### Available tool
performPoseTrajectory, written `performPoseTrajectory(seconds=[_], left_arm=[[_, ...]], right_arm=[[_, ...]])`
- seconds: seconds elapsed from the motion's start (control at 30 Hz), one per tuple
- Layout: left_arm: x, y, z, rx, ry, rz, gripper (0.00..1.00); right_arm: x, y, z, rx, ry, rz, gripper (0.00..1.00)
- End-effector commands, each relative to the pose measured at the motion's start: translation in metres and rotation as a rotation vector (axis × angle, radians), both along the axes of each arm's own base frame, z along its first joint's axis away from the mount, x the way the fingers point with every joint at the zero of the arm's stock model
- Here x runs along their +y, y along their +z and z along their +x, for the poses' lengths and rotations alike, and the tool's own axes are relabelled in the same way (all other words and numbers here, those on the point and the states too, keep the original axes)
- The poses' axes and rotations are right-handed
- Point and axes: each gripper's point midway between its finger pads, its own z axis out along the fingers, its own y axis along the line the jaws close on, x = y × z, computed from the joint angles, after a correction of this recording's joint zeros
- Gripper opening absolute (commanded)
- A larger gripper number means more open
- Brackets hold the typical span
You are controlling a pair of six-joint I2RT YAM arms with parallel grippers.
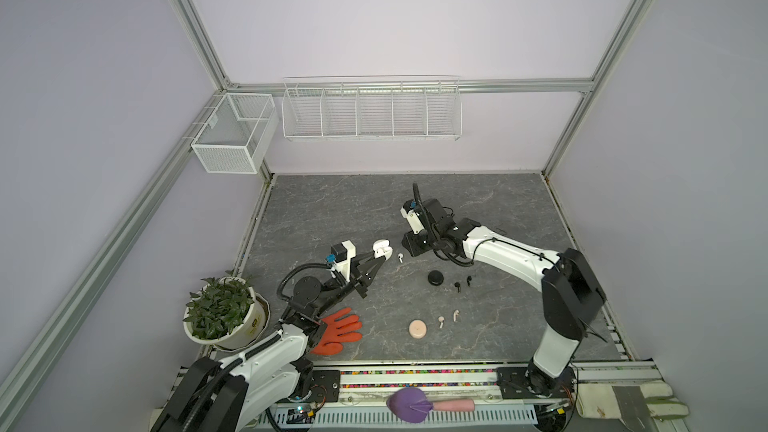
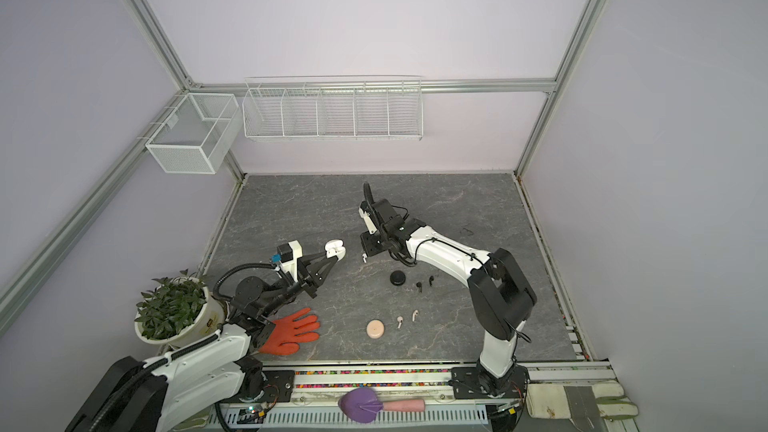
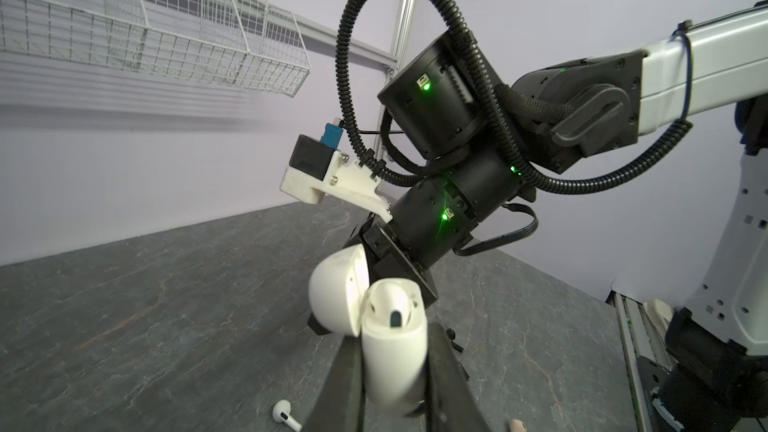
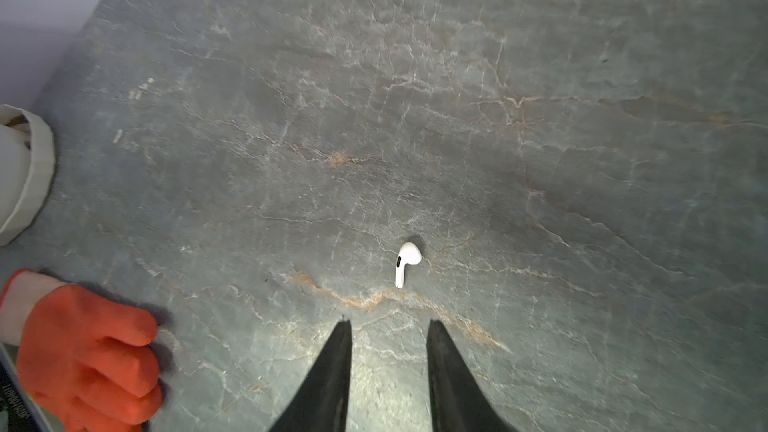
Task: Insert the wireless bluetooth earbuds into the charging case
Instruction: 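Open the right gripper and move it over the second white earbud, then lower the right gripper and close it on the second white earbud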
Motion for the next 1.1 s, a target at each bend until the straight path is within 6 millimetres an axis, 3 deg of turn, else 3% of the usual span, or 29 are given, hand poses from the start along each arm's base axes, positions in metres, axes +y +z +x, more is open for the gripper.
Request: performPoseTrajectory(seconds=[0.0,0.17,0.3,0.73,1.07], left_arm=[[-0.001,0.032,-0.001,-0.094,-0.034,-0.086,0.00],[0.001,0.025,0.002,-0.086,-0.021,-0.074,0.00],[0.002,0.021,0.001,-0.078,-0.019,-0.058,0.00],[0.005,0.017,-0.003,-0.067,-0.012,-0.045,0.00],[0.007,0.014,-0.004,-0.064,-0.003,-0.038,0.00]], right_arm=[[0.001,-0.014,0.003,0.081,-0.028,-0.018,0.34],[0.006,-0.046,0.005,0.168,-0.044,-0.051,0.36],[0.009,-0.058,0.005,0.201,-0.045,-0.069,0.39],[0.013,-0.084,0.009,0.234,-0.061,-0.139,0.43],[0.016,-0.096,0.008,0.253,-0.064,-0.181,0.37]])
